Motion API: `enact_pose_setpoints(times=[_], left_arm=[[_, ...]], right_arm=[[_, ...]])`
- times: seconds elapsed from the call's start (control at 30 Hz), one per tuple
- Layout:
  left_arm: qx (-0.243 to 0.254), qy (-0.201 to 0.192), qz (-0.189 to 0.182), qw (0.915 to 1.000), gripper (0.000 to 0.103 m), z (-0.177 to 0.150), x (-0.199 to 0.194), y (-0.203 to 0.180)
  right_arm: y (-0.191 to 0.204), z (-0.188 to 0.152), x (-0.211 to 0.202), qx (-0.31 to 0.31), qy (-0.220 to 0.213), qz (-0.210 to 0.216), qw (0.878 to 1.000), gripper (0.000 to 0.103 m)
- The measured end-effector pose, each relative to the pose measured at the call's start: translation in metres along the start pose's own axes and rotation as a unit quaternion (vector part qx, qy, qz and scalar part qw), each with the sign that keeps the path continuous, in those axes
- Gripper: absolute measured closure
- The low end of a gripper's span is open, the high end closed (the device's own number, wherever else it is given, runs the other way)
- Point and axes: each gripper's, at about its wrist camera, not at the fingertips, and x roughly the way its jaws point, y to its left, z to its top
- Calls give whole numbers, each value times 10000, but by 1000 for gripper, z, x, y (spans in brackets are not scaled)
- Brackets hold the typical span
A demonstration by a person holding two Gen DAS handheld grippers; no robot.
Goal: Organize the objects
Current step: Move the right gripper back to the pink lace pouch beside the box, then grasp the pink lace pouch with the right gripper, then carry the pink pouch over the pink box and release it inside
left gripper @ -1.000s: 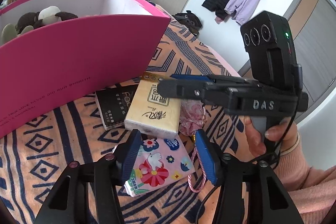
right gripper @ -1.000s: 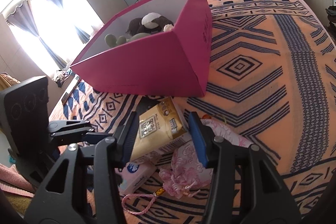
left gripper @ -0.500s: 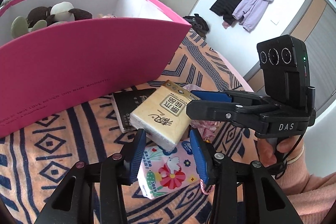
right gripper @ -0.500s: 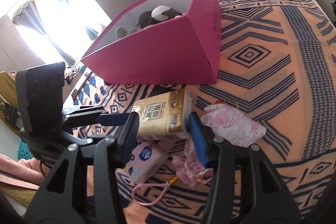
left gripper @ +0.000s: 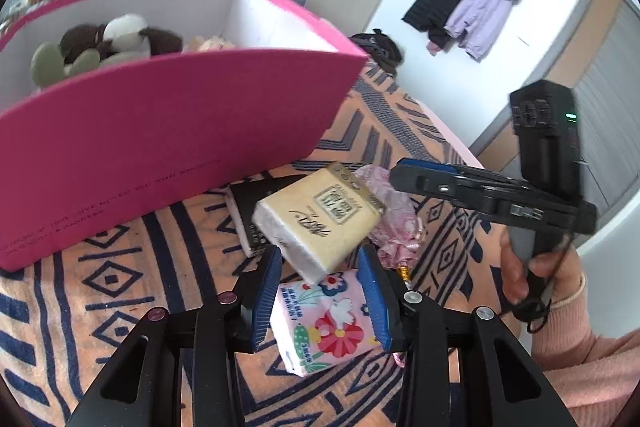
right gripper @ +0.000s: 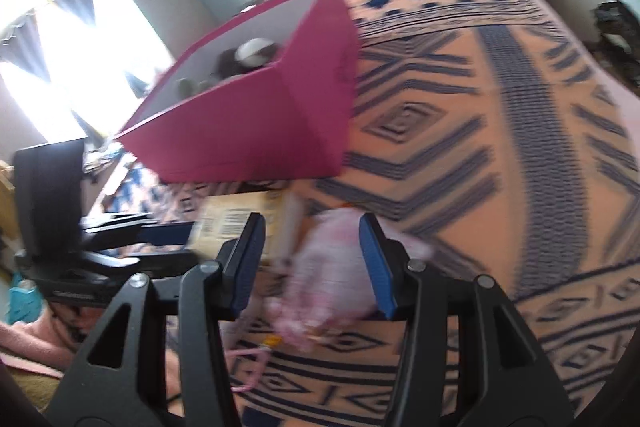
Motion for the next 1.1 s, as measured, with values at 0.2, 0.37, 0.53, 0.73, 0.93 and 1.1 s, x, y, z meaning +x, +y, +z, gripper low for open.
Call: enact_pose_setpoints(times=[0.2, 0.37, 0.53, 0.73, 0.93, 1.1], left_arm=[[242, -40, 2, 9997, 61, -2, -7, -9], [297, -31, -15, 9996, 60, -1, -11, -12], [417, -45, -85, 9991, 60, 2, -14, -20], [687, 81, -402, 9968, 60, 4, -8, -39], [925, 246, -642, 9933, 60, 5, 5, -61], [851, 99, -891, 9923, 60, 17, -2, -66]], right_arm=[[-16, -6, 10, 90, 238, -306, 9992, 44], [-12, -8, 14, -218, 283, -479, 9982, 54], [-14, -13, 6, -283, 238, -426, 9984, 90], [-10, -13, -16, -196, -7, -375, 9991, 95], [4, -5, -50, -269, -469, -247, 9982, 95], [25, 9, -73, -520, -844, -148, 9950, 95]])
